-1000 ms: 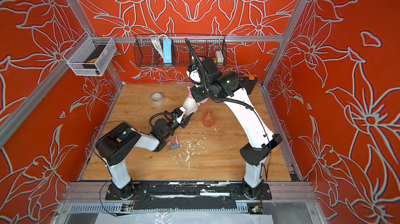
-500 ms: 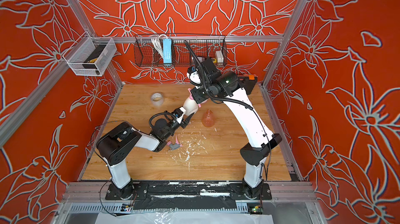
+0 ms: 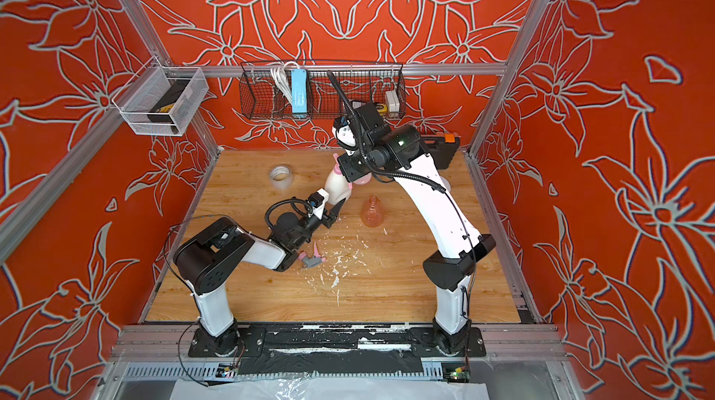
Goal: Attach spray nozzles to spray bottles
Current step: Insert the spray nozzle into the spray bottle.
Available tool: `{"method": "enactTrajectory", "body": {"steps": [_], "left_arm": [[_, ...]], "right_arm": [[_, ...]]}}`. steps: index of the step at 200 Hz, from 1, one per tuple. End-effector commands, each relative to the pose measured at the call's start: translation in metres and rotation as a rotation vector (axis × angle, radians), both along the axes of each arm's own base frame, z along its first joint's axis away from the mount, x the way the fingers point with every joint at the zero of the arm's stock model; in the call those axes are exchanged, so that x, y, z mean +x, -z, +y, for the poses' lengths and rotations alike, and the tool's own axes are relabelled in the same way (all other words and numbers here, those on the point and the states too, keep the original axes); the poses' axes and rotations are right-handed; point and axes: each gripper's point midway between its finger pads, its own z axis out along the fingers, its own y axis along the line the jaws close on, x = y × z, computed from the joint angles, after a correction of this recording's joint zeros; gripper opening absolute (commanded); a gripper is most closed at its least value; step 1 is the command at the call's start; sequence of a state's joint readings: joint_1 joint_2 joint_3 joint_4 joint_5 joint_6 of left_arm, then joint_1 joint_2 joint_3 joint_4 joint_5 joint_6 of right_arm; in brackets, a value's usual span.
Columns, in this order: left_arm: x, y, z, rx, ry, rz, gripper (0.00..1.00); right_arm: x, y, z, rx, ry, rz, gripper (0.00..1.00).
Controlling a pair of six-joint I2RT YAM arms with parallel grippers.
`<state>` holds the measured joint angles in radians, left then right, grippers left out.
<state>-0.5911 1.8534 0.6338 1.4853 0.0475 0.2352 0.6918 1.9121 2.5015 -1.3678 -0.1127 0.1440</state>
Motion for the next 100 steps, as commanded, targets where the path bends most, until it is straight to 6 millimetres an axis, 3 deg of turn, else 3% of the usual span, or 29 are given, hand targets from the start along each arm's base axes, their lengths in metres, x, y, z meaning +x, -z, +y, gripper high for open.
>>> {"method": "enactTrajectory", "body": {"steps": [1, 69, 100], "left_arm": [[-0.013, -0.049, -0.001, -0.099, 0.009, -0.176, 0.40], [-0.010, -0.028, -0.006, -0.094, 0.034, -0.093, 0.40], [-0.007, -0.022, -0.007, -0.113, 0.039, -0.060, 0.40]], "right_arm": [[-0.012, 0.027, -0.006, -0.077, 0.011, 0.126, 0.08], [-0.010, 0.015, -0.007, -0.045, 0.024, 0.070, 0.40], [-0.014, 0.011, -0.008, -0.029, 0.013, 0.059, 0.49]]}}
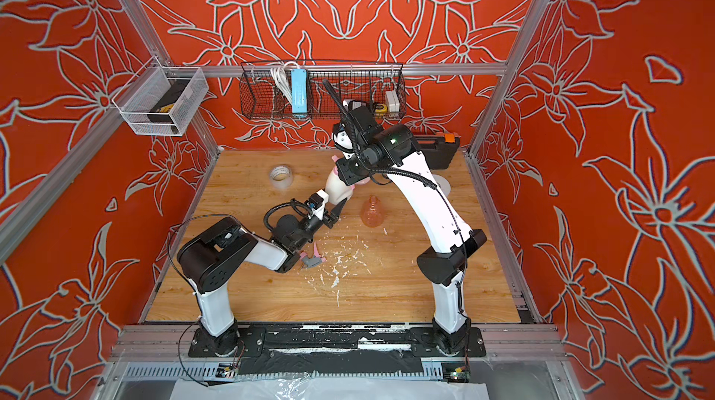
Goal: Attach spray nozzles to spray bottles
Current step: Insert the spray nozzle into the spray bottle, then screw the spray nozzle on the spray bottle.
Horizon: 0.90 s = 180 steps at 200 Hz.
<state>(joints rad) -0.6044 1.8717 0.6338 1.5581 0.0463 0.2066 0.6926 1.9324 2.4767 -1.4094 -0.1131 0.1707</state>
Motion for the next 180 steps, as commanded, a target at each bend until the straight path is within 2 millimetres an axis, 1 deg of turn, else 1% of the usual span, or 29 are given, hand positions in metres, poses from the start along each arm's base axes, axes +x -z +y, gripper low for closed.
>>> {"method": "enactTrajectory", "body": {"steps": [1, 21, 46, 68, 82, 88, 101, 116, 123, 143, 157, 180], "left_arm": [[-0.002, -0.013, -0.003, -0.060, 0.021, -0.030, 0.40], [0.000, -0.012, -0.004, -0.070, 0.020, -0.011, 0.40], [0.003, -0.008, -0.006, -0.067, 0.024, 0.019, 0.40], [0.005, -0.007, -0.008, -0.062, 0.026, 0.035, 0.40], [0.005, -0.007, -0.008, -0.061, 0.026, 0.039, 0.40], [0.005, -0.008, -0.008, -0.061, 0.028, 0.039, 0.40], [0.005, -0.009, -0.008, -0.063, 0.028, 0.041, 0.40], [0.006, -0.010, -0.009, -0.058, 0.029, 0.044, 0.39], [0.006, -0.009, -0.009, -0.055, 0.029, 0.049, 0.40], [0.006, -0.010, -0.009, -0.055, 0.030, 0.053, 0.39], [0.004, -0.012, -0.010, -0.056, 0.035, 0.057, 0.39], [-0.002, -0.015, -0.013, -0.050, 0.045, 0.048, 0.39]], "right_arm": [[-0.011, -0.011, -0.006, 0.013, -0.007, -0.018, 0.49], [-0.015, -0.012, -0.008, 0.021, -0.014, -0.023, 0.55], [-0.023, -0.014, -0.011, 0.045, -0.025, -0.032, 0.57], [-0.030, -0.016, -0.009, 0.084, -0.049, -0.035, 0.59], [-0.031, -0.018, -0.008, 0.095, -0.056, -0.039, 0.59], [-0.032, -0.018, -0.007, 0.098, -0.059, -0.040, 0.59], [-0.031, -0.018, -0.005, 0.106, -0.063, -0.034, 0.54], [-0.032, -0.021, 0.001, 0.131, -0.069, -0.024, 0.40], [-0.033, -0.023, 0.005, 0.151, -0.076, -0.017, 0.36], [-0.039, -0.026, 0.019, 0.207, -0.104, 0.009, 0.35], [-0.040, -0.028, 0.028, 0.235, -0.113, 0.015, 0.36], [-0.033, -0.029, 0.039, 0.263, -0.100, 0.010, 0.36]]}}
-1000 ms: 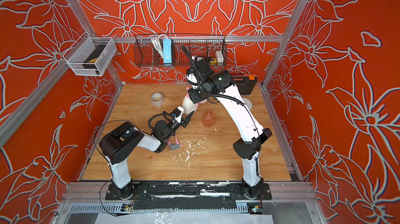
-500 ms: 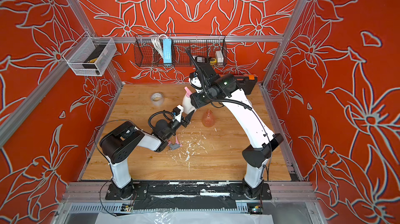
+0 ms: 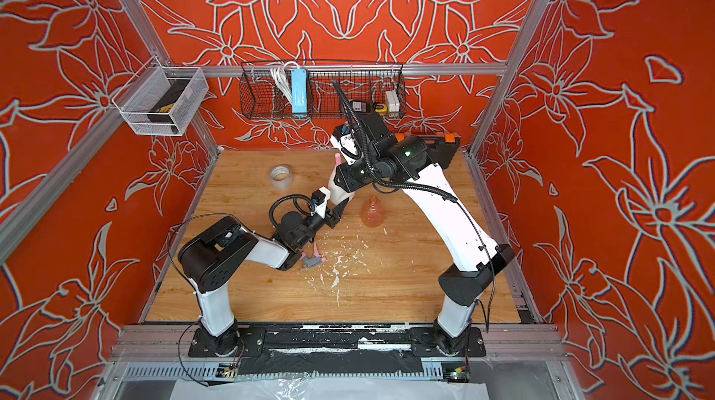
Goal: Attach spray nozzles to spray bottles
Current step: Screw the spray nozzle on the spray bottle.
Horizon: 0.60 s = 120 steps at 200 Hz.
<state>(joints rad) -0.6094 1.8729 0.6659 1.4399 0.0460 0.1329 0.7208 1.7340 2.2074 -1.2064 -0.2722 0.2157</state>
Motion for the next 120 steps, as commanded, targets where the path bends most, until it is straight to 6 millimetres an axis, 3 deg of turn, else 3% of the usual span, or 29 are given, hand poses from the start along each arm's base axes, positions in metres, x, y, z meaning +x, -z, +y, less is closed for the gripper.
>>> {"method": "enactTrajectory", "body": {"steps": [1, 35, 58, 95, 120], "left_arm": [[-0.010, -0.032, -0.005, -0.043, 0.024, -0.068, 0.39], [-0.020, -0.038, -0.005, -0.027, 0.049, -0.079, 0.39], [-0.028, -0.036, -0.010, 0.015, 0.104, -0.076, 0.39], [-0.034, -0.031, -0.014, 0.029, 0.241, -0.021, 0.39], [-0.039, -0.030, -0.013, 0.029, 0.322, 0.015, 0.39]], "right_arm": [[0.005, -0.006, 0.020, 0.067, -0.005, 0.008, 0.36], [0.015, -0.006, 0.023, 0.065, 0.021, -0.015, 0.39], [0.010, -0.015, 0.014, 0.036, -0.005, -0.062, 0.52], [0.007, -0.047, -0.007, 0.055, -0.040, -0.171, 0.69], [0.017, -0.057, -0.017, 0.065, -0.088, -0.239, 0.76]]}}
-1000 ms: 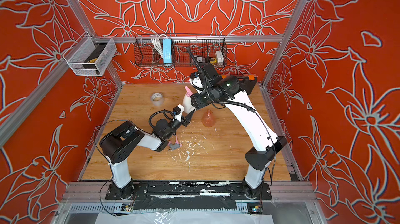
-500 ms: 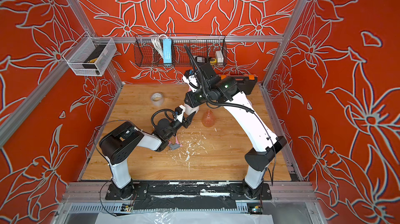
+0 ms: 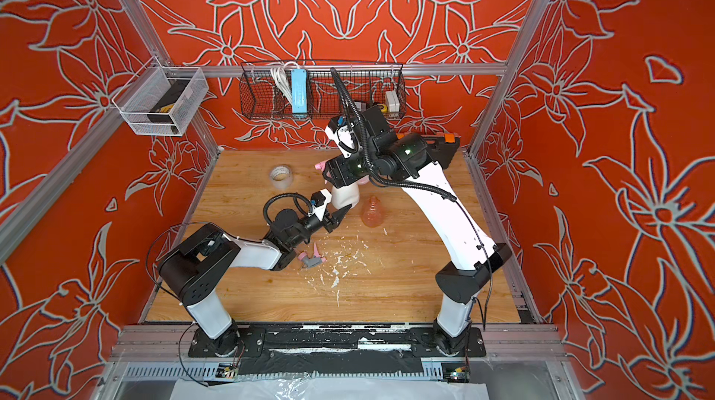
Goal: Attach spray nozzles to spray bottles
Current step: Screw the spray nozzle on the spray bottle.
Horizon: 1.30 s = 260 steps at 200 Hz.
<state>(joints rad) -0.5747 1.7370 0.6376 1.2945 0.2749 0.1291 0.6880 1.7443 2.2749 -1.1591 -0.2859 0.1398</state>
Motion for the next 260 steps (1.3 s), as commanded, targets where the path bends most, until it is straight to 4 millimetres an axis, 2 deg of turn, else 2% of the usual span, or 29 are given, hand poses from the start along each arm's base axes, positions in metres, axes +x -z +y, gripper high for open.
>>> {"method": "enactTrajectory", "body": {"steps": [1, 20, 39, 78, 117, 130, 162, 185, 193, 215, 250, 260], "left_arm": [[-0.012, -0.015, -0.004, -0.012, 0.132, 0.003, 0.39], [-0.015, -0.020, -0.001, -0.010, 0.163, 0.012, 0.40], [-0.018, -0.025, -0.001, -0.006, 0.185, 0.014, 0.40], [-0.022, -0.027, -0.004, 0.004, 0.223, 0.026, 0.40], [-0.025, -0.030, -0.003, 0.006, 0.231, 0.022, 0.40], [-0.025, -0.031, -0.002, 0.005, 0.229, 0.020, 0.40], [-0.022, -0.034, 0.003, -0.003, 0.217, 0.015, 0.40], [-0.021, -0.035, 0.005, -0.010, 0.210, 0.015, 0.40], [-0.021, -0.036, 0.006, -0.011, 0.208, 0.011, 0.40], [-0.021, -0.040, 0.009, -0.018, 0.200, 0.004, 0.40], [-0.022, -0.051, 0.015, -0.056, 0.190, -0.012, 0.39], [-0.024, -0.053, 0.015, -0.068, 0.194, -0.016, 0.39]], "right_arm": [[0.001, -0.028, -0.016, 0.018, -0.061, -0.122, 0.76], [0.009, -0.027, -0.013, 0.015, -0.116, -0.168, 0.81], [0.014, -0.015, -0.006, -0.002, -0.174, -0.177, 0.82], [0.016, -0.002, 0.011, 0.008, -0.263, -0.147, 0.79], [0.025, 0.006, 0.014, -0.005, -0.276, -0.144, 0.77], [0.026, 0.009, 0.016, 0.003, -0.283, -0.128, 0.68], [0.023, 0.012, 0.017, 0.020, -0.291, -0.104, 0.39], [0.022, 0.013, 0.014, 0.020, -0.271, -0.105, 0.24], [0.026, 0.007, 0.015, 0.035, -0.260, -0.139, 0.18], [0.028, 0.009, 0.014, 0.042, -0.240, -0.147, 0.00], [0.036, 0.011, 0.013, 0.096, -0.178, -0.182, 0.00], [0.037, 0.006, 0.011, 0.136, -0.149, -0.216, 0.00]]}}
